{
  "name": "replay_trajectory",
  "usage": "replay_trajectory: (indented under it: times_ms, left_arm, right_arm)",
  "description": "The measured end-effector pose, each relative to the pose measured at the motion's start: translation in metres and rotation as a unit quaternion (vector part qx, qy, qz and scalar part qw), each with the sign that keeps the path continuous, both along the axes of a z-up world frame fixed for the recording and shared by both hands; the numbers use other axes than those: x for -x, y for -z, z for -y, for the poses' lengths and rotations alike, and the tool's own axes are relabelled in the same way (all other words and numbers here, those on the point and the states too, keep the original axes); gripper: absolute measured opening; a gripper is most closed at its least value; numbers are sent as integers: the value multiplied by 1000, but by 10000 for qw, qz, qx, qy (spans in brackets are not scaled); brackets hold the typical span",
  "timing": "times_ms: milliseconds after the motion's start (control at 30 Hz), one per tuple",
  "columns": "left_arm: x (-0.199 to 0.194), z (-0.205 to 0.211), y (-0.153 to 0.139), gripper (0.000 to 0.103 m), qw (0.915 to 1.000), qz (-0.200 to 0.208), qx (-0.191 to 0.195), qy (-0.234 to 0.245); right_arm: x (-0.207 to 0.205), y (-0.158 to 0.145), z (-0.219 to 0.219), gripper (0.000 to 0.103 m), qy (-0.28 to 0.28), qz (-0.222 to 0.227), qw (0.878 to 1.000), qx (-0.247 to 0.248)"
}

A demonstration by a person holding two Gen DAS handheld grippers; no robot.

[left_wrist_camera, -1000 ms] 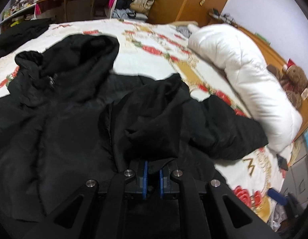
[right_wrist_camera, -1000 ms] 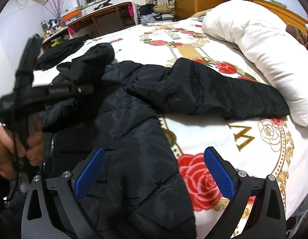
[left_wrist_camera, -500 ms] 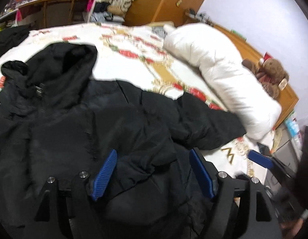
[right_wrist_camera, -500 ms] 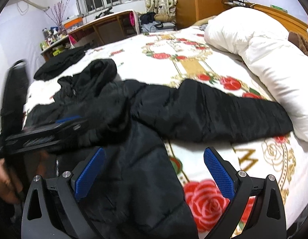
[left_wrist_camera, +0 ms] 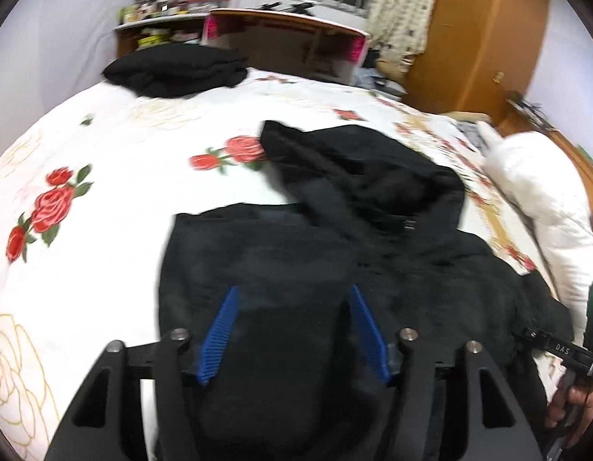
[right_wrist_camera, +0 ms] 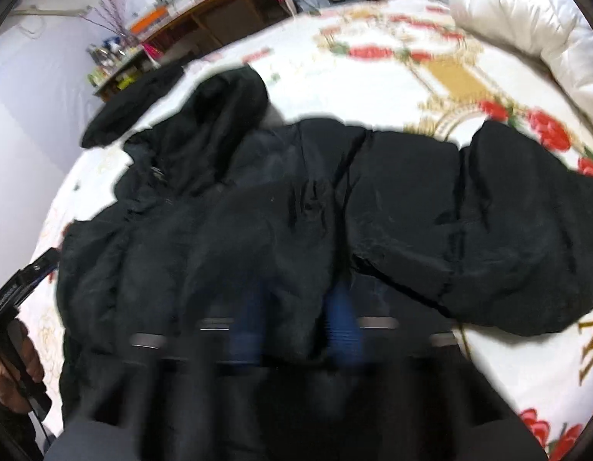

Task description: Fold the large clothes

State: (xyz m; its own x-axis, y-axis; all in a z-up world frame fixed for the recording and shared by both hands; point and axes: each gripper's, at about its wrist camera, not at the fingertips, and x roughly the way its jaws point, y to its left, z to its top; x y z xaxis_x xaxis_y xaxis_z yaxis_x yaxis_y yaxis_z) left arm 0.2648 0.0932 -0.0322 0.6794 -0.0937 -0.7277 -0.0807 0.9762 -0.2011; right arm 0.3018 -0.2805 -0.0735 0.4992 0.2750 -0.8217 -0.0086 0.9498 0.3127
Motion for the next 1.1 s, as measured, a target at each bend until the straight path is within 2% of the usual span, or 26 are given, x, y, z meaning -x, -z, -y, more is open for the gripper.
replay_trajectory:
  times_ms: [133, 200, 300, 367, 467, 567, 633, 733, 800, 833, 933, 1000, 1100]
  left_arm:
    - [-19, -1, 27, 47, 9998, -171, -67, -31]
    - [-29, 6, 47, 47, 9994, -297, -182, 69]
    - [-35, 20, 63, 49, 9981, -261, -546, 138]
    - [-37, 18, 67, 49, 9983, -221, -539, 94]
    - [-36, 13, 63, 49, 9986, -253, -463, 76]
    - [-27, 9, 46, 49, 9987, -297, -411, 61]
    - [-13, 4, 30, 49, 9995, -149, -272, 38]
    - [13, 4, 14, 49, 9995, 111, -268, 84]
    - [18, 4, 22, 49, 9990, 2, -437, 131]
    - [16, 3, 34, 49, 9985, -206, -502, 105]
    - [9, -10, 58, 51, 9979, -481, -423, -39]
    - [4, -17, 60, 51, 9971, -550, -484, -189]
    - [6, -21, 46, 51, 9966, -563, -513, -321]
  right_arm:
    - [9, 2, 6, 4, 145, 72, 9995, 281]
    - [12, 13, 14, 4, 248, -75, 9992, 300]
    - [12, 26, 16, 3, 239, -171, 9989, 367]
    - [10, 30, 11, 3, 146, -182, 9983, 541]
    - [8, 28, 13, 5, 131, -218, 9986, 473]
    - [17, 12, 21, 11, 171, -158, 9991, 361]
    - [32, -7, 26, 17, 198, 79, 9990, 390]
    - [50, -25, 30, 18, 211, 381, 9986, 299]
    - [55, -26, 30, 18, 201, 431, 9983, 326]
    - [54, -21, 29, 18, 200, 366, 9985, 355]
    - [46, 2, 29, 18, 167, -11, 9990, 420]
    - [47, 8, 29, 18, 134, -163, 9987, 469]
    - [57, -4, 36, 19, 194, -2, 9993, 321]
